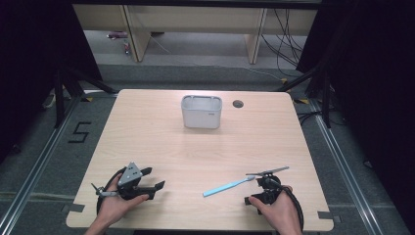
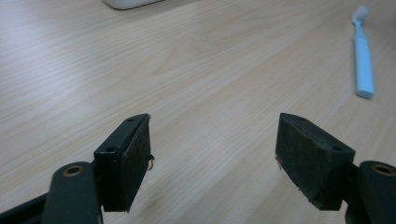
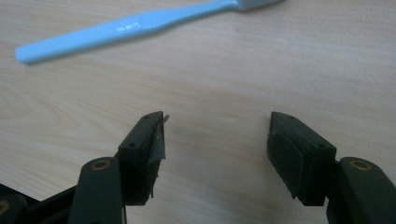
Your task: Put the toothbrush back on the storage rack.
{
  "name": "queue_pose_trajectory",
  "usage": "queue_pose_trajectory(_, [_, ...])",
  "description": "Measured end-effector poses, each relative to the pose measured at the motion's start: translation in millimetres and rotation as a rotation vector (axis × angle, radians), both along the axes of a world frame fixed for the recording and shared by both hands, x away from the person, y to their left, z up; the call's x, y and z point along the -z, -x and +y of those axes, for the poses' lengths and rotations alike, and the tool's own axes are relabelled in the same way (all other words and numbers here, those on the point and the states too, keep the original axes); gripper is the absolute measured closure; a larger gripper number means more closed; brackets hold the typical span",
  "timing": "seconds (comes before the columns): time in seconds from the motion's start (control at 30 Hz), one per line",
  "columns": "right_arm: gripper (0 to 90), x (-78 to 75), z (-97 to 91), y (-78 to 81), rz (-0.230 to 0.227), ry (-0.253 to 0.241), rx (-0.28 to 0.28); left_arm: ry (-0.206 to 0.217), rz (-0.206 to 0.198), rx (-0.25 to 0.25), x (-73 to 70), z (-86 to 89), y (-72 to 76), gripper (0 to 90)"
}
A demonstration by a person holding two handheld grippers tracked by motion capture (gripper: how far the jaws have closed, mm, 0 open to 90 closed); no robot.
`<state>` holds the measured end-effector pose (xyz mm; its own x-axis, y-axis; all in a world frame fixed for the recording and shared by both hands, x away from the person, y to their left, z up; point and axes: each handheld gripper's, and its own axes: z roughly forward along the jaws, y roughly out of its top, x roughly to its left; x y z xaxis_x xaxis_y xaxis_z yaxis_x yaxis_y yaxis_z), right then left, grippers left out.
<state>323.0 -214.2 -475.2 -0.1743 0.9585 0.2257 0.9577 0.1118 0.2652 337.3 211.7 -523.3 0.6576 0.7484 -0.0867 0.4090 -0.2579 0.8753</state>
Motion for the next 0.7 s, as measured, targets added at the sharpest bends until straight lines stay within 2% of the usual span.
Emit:
queue_pose_trajectory(0.07, [37.7, -4.4, 5.7, -1.3, 0.003, -0.017, 0.017, 0.006, 0.006, -0.015, 0.1, 1.4, -0.1, 27.1])
queue_pose_trajectory(0.1, [37.7, -4.9, 7.4, -2.7, 0.015, -0.008, 0.02, 0.027, -0.022, -0.024, -0.6, 2.6, 1.0, 27.0])
queue_pose_trajectory(0.17, [37.7, -6.1, 9.9, -3.8, 0.023, 0.001, 0.038, 0.025, -0.023, -0.027, -0.9, 3.1, 1.1, 27.0])
queue_pose_trajectory(0.2, [37.8, -7.1, 11.7, -4.3, 0.017, -0.011, 0.043, 0.026, -0.024, -0.026, -1.0, 3.3, 1.3, 27.1])
queue_pose_trajectory(0.23, [37.8, -7.1, 12.9, -4.9, 0.009, -0.013, 0.047, 0.039, -0.033, -0.02, -0.3, 3.2, 0.8, 27.2])
queue_pose_trajectory(0.3, [37.8, -8.3, 15.2, -6.2, 0.009, -0.018, 0.055, 0.033, -0.042, -0.029, -1.1, 3.1, 2.7, 27.5])
queue_pose_trajectory(0.33, [38.2, -10.5, 20.6, -7.2, 0.033, -0.028, 0.08, 0.028, -0.045, -0.032, -1.3, 2.8, 3.6, 27.9])
queue_pose_trajectory(0.4, [38.4, -9.6, 22.6, -8.3, 0.028, -0.02, 0.074, 0.038, -0.06, -0.025, -0.8, 2.0, 4.0, 28.1])
queue_pose_trajectory(0.47, [38.4, -8.3, 23.0, -10.8, 0.019, 0.004, 0.034, 0.033, -0.062, -0.027, -1.1, 1.4, 4.9, 28.1])
queue_pose_trajectory(0.5, [38.4, -10.8, 32.1, -11.9, 0.04, -0.023, 0.073, 0.024, -0.065, -0.025, -1.2, 0.6, 5.3, 28.1])
queue_pose_trajectory(0.53, [38.4, -10.8, 32.1, -11.9, 0.04, -0.023, 0.073, 0.024, -0.065, -0.025, -1.2, 0.6, 5.3, 28.2])
queue_pose_trajectory(0.57, [38.4, -12.1, 40.1, -12.8, 0.072, -0.063, 0.142, 0.025, -0.068, -0.027, -1.1, -0.1, 5.6, 28.2])
queue_pose_trajectory(0.6, [38.4, -12.3, 40.9, -16.4, 0.059, -0.041, 0.104, 0.017, -0.071, -0.021, -1.3, -1.1, 6.0, 28.4])
queue_pose_trajectory(0.67, [38.4, -13.1, 42.7, -18.6, 0.064, -0.025, 0.106, 0.027, -0.076, -0.02, -0.6, -2.2, 5.7, 28.5])
queue_pose_trajectory(0.7, [38.3, -12.2, 45.5, -22.9, 0.044, -0.005, 0.108, 0.016, -0.074, -0.021, -1.1, -2.3, 6.0, 28.7])
